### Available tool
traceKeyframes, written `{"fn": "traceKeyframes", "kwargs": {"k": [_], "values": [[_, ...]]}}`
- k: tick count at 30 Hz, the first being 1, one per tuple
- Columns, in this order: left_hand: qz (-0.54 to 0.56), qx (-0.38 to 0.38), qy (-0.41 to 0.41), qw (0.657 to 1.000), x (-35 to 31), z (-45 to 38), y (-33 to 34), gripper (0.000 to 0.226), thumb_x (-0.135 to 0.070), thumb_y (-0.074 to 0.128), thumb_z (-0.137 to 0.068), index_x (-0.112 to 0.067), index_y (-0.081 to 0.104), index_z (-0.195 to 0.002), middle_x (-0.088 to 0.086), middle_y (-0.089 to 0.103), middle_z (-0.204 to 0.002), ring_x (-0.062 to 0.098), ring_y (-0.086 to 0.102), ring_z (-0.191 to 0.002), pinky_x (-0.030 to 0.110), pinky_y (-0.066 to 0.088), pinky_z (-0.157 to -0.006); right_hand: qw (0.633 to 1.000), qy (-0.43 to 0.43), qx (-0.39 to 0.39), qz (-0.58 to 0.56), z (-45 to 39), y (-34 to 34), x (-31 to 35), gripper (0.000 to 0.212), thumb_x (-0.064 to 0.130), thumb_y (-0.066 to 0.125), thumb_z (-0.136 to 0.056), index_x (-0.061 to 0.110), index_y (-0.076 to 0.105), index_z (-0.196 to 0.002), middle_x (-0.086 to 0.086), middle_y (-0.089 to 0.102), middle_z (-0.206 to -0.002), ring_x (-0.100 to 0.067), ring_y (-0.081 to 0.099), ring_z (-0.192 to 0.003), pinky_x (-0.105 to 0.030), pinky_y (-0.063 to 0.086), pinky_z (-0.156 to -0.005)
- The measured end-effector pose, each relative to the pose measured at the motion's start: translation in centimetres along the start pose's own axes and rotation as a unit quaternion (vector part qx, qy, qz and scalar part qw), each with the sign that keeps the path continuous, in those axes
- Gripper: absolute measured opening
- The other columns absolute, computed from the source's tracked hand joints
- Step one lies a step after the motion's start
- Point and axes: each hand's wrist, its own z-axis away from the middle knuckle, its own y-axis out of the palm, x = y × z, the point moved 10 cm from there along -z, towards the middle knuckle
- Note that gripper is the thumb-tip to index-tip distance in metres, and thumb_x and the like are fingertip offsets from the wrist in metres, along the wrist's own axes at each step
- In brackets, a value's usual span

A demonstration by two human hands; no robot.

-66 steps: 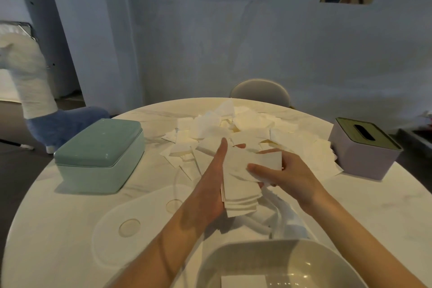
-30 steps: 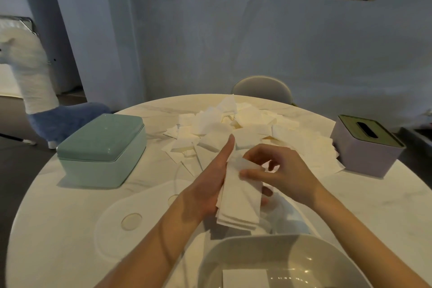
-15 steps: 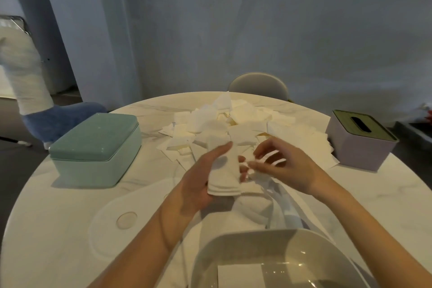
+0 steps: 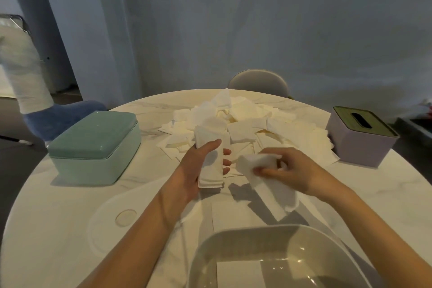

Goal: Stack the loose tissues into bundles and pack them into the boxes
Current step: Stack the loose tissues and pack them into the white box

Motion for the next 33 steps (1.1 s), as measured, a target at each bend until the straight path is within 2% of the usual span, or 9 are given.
{"fn": "traceKeyframes", "kwargs": {"k": [4, 6, 8, 13, 17, 19, 22, 28, 33], "values": [[0.010, 0.045, -0.005, 0.999, 0.9, 0.6, 1.9, 0.044, -0.043, 0.062, -0.098, -0.005, 0.072, -0.118, 0.019, 0.071, -0.095, 0.032, 0.069, -0.077, 0.041, 0.057, -0.071, 0.981, 0.058, -0.012, -0.186, 0.7, -1.0, 0.7, 0.040, 0.061, 0.070, -0.071, 0.035, 0.073, -0.101, 0.007, 0.068, -0.092, -0.011, 0.065, -0.082, -0.020, 0.055, -0.071], [0.047, 0.106, -0.017, 0.993, 1.4, 1.2, 4.1, 0.052, -0.046, 0.052, -0.102, -0.010, 0.063, -0.136, 0.017, 0.072, -0.117, 0.033, 0.071, -0.101, 0.045, 0.058, -0.088, 0.971, 0.078, 0.014, -0.226, 0.9, 0.0, 1.1, 0.046, 0.062, 0.072, -0.063, 0.032, 0.075, -0.098, 0.008, 0.071, -0.085, -0.018, 0.068, -0.082, -0.029, 0.055, -0.072], [0.054, 0.132, -0.022, 0.989, 1.8, 1.7, 5.4, 0.055, -0.053, 0.043, -0.104, -0.016, 0.058, -0.142, 0.014, 0.070, -0.127, 0.031, 0.068, -0.116, 0.045, 0.055, -0.098, 0.976, 0.090, 0.008, -0.198, 0.6, 0.7, 1.0, 0.053, 0.065, 0.073, -0.059, 0.032, 0.075, -0.100, 0.012, 0.070, -0.082, -0.018, 0.067, -0.084, -0.029, 0.051, -0.072], [0.099, 0.151, -0.014, 0.984, 1.6, 2.6, 7.0, 0.061, -0.062, 0.033, -0.105, -0.022, 0.071, -0.131, 0.013, 0.067, -0.135, 0.033, 0.064, -0.125, 0.046, 0.050, -0.107, 0.994, 0.045, -0.075, -0.066, 0.1, -0.3, 0.9, 0.049, 0.066, 0.070, -0.066, 0.038, 0.069, -0.106, 0.023, 0.066, -0.099, -0.003, 0.061, -0.090, -0.010, 0.041, -0.069], [0.088, 0.135, -0.023, 0.987, 2.2, 1.5, 6.1, 0.061, -0.064, 0.038, -0.103, -0.023, 0.058, -0.144, 0.016, 0.063, -0.141, 0.037, 0.058, -0.132, 0.056, 0.038, -0.118, 0.992, 0.020, -0.091, -0.083, 0.0, -1.5, 0.9, 0.034, 0.062, 0.064, -0.076, 0.043, 0.069, -0.103, 0.031, 0.067, -0.104, 0.011, 0.058, -0.099, -0.019, 0.043, -0.078], [0.066, 0.138, -0.025, 0.988, 2.3, 1.5, 6.2, 0.059, -0.065, 0.046, -0.101, -0.025, 0.059, -0.143, 0.017, 0.064, -0.139, 0.037, 0.059, -0.130, 0.059, 0.038, -0.117, 0.993, -0.007, -0.107, -0.045, 0.0, -2.1, 1.2, 0.017, 0.056, 0.064, -0.083, 0.045, 0.070, -0.095, 0.035, 0.067, -0.096, 0.011, 0.060, -0.098, -0.023, 0.048, -0.077], [0.051, 0.148, -0.038, 0.987, 2.9, 1.4, 6.3, 0.059, -0.065, 0.047, -0.100, -0.026, 0.059, -0.143, 0.017, 0.065, -0.136, 0.036, 0.062, -0.127, 0.056, 0.043, -0.113, 0.991, -0.021, -0.128, -0.033, 0.0, -2.9, 1.5, 0.003, 0.046, 0.068, -0.089, 0.045, 0.070, -0.091, 0.037, 0.067, -0.088, 0.010, 0.061, -0.092, -0.014, 0.045, -0.074], [0.119, 0.175, -0.088, 0.973, 2.6, 2.0, 6.4, 0.054, -0.059, 0.036, -0.104, -0.018, 0.057, -0.133, 0.013, 0.072, -0.110, 0.029, 0.074, -0.096, 0.038, 0.063, -0.079, 0.964, 0.095, 0.003, -0.247, 0.7, -0.9, 0.7, 0.029, 0.057, 0.070, -0.068, 0.040, 0.074, -0.091, 0.017, 0.070, -0.090, -0.019, 0.062, -0.094, -0.026, 0.048, -0.075], [0.098, 0.199, -0.094, 0.970, 3.5, 2.1, 7.0, 0.075, -0.073, 0.050, -0.094, -0.021, 0.050, -0.148, 0.020, 0.064, -0.124, 0.039, 0.066, -0.111, 0.058, 0.051, -0.101, 0.992, 0.035, -0.099, -0.069, 0.0, -1.1, 0.8, 0.016, 0.049, 0.071, -0.087, 0.036, 0.075, -0.096, 0.019, 0.071, -0.085, -0.001, 0.065, -0.084, -0.013, 0.045, -0.075]]}}
